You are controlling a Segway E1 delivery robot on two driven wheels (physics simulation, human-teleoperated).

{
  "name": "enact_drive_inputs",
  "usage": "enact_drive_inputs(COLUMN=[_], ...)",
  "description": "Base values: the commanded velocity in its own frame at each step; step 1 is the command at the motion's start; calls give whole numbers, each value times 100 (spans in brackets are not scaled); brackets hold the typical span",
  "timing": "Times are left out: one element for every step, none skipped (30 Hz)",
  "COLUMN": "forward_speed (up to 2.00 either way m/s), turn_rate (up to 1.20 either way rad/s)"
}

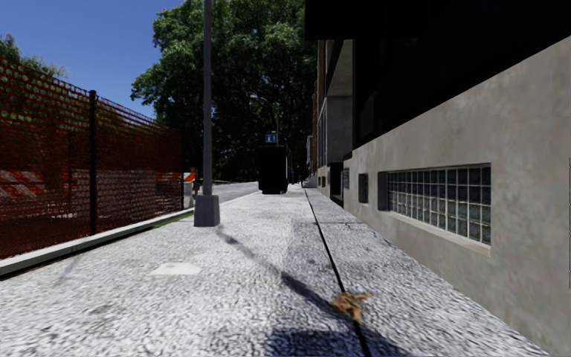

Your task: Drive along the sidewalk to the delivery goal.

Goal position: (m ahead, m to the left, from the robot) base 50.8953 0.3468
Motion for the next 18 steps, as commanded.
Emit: enact_drive_inputs(forward_speed=[200,200,200,200,200,200,200,200,200,200,200,200,200,200,200,200,200,200], turn_rate=[-19,-21,-28,-40,-40,-42,-42,-42,-42,-32,-19,-10,-10,-7,-4,-2,-2,0])
